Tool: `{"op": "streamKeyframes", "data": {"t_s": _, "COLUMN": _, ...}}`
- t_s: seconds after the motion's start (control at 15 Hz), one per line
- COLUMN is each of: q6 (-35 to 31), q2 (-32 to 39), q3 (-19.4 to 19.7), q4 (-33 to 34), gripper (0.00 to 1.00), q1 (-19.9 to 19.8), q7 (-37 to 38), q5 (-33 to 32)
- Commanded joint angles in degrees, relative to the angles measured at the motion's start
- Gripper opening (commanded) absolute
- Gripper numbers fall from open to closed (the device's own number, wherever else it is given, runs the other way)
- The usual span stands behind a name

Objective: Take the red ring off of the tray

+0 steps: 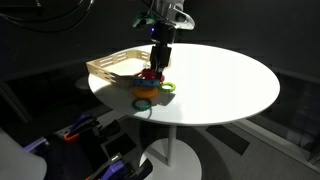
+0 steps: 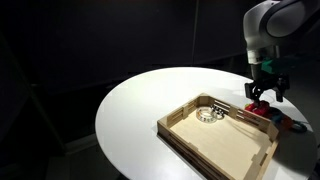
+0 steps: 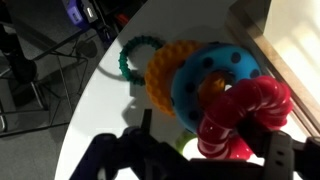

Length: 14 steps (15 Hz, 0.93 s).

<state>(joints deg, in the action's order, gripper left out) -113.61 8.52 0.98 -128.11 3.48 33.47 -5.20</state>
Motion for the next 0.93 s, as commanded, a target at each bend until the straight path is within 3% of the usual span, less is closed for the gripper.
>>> {"op": "streamKeyframes", "data": {"t_s": 0.0, "q6": 1.8, "q2": -2.8, "q3": -0.7, "q4": 0.3, "gripper": 1.0, "q1": 0.0, "q7": -3.2, "q5": 1.3}}
{"op": "streamKeyframes", "data": {"t_s": 0.47, "q6": -0.3, "q2": -7.6, "q3": -3.7, "q4": 0.3, "gripper": 1.0, "q1": 1.2, "q7": -11.6, "q5": 5.3}}
{"op": "streamKeyframes", "data": {"t_s": 0.87, "q6": -1.0, "q2": -13.3, "q3": -6.6, "q4": 1.0, "gripper": 1.0, "q1": 3.0, "q7": -14.2, "q5": 4.4}}
